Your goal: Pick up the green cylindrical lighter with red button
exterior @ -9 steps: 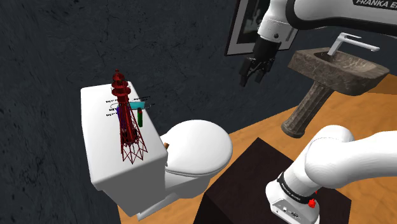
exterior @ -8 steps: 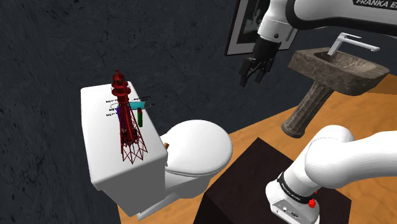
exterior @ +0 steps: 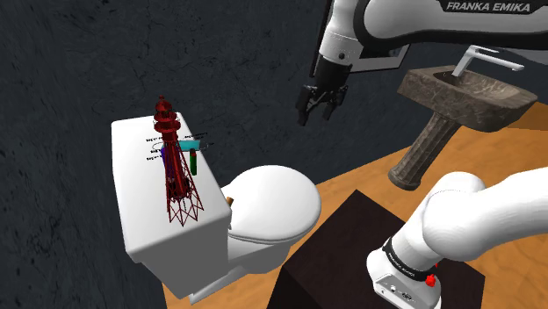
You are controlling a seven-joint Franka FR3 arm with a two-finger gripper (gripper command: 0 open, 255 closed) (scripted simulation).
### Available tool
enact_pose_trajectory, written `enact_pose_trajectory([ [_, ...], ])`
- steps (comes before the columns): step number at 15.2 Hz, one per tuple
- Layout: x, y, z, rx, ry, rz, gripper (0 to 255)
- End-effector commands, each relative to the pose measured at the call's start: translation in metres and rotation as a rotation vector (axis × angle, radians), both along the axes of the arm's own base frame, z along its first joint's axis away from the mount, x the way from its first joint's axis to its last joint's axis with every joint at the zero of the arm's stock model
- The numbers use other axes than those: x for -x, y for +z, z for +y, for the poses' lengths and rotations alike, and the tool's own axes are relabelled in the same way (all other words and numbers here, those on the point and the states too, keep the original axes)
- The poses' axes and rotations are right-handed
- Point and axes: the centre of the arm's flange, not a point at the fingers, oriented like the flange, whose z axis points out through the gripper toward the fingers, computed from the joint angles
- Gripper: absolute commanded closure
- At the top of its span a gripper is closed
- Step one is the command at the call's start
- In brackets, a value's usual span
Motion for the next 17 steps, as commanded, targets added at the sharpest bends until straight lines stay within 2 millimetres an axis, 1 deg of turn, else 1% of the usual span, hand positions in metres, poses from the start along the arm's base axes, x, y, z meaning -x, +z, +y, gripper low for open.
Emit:
enact_pose_trajectory([
  [1, -0.015, -0.008, 0.024, -0.006, -0.001, -0.001, 0],
  [17, -0.127, -0.051, 0.192, -0.042, -0.007, -0.009, 0],
])
